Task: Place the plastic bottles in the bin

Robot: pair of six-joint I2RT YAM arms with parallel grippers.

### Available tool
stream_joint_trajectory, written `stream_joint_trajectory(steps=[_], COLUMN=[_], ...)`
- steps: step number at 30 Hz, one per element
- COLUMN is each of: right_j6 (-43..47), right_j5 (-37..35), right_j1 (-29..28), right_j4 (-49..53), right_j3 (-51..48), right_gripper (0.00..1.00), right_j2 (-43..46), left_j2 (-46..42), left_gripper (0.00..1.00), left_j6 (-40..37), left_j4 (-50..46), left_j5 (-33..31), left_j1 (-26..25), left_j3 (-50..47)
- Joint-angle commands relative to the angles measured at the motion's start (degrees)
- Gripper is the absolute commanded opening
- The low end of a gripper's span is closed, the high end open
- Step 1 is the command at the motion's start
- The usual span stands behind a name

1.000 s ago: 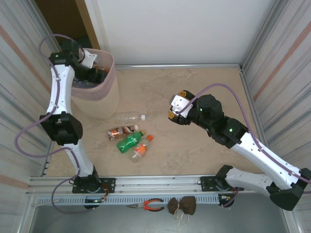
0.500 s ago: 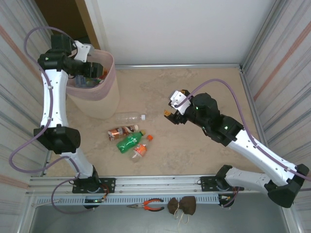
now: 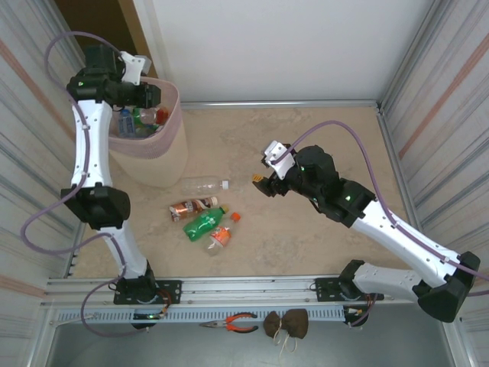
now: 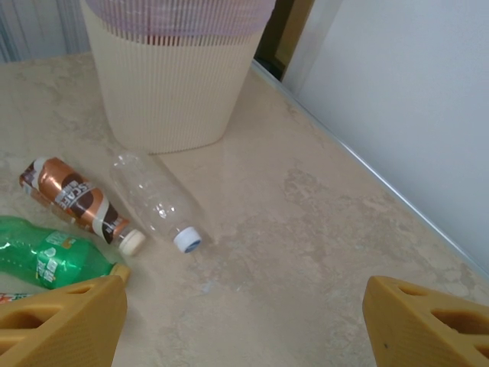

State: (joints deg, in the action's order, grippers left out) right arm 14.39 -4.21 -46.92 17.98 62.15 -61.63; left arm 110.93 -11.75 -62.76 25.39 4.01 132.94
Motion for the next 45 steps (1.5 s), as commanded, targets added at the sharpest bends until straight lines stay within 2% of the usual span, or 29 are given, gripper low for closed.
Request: stream_joint_trajectory(steps=[1,7,14,27,32,37,41,45], right_j6=[-1.64,-4.57,-10.61,-21.7,-17.57,-15.14,-21.37,-33.96], right_j5=[0.61,-0.01,2.53,6.13,8.46,13.61,16.01,17.92], right_j1=[-0.32,0.23,0.71,2.06,2.42,6.02,7.87,7.87], right_j4=[-1.29,-1.52,-1.64,-1.14,-1.78,-0.97,-0.48,2.81], right_j3=[1.14,1.22,2.27,4.9,4.47,4.96,6.32,9.75], right_gripper=[0.8,0.8,0.77,0.73,0.75,0.76,0.74,0.73], right_j2=[-0.29,-2.14,-5.68,-10.07,-11.75,-14.81,-18.05,-22.67], left_j2=[3.63,4.32,1.66,-7.31,-11.72,-17.04,-21.61,-25.99], left_gripper=[0.33,0.32,0.32,0.37,0.39,0.4,0.4,0.4], left_j6=[-1.02,-1.57,-1.72,2.8,3.51,4.93,6.65,8.46], left_j4=[-1.85,-0.59,1.89,6.24,6.24,7.64,9.84,11.89], left_j5=[-1.39,-3.8,-5.18,5.67,6.93,8.86,10.41,11.97], left_j1=[-0.05,0.72,1.66,3.32,3.46,3.46,3.49,3.46], left_j3=[1.47,-6.55,-15.71,-15.63,-16.77,-20.63,-25.35,-29.84])
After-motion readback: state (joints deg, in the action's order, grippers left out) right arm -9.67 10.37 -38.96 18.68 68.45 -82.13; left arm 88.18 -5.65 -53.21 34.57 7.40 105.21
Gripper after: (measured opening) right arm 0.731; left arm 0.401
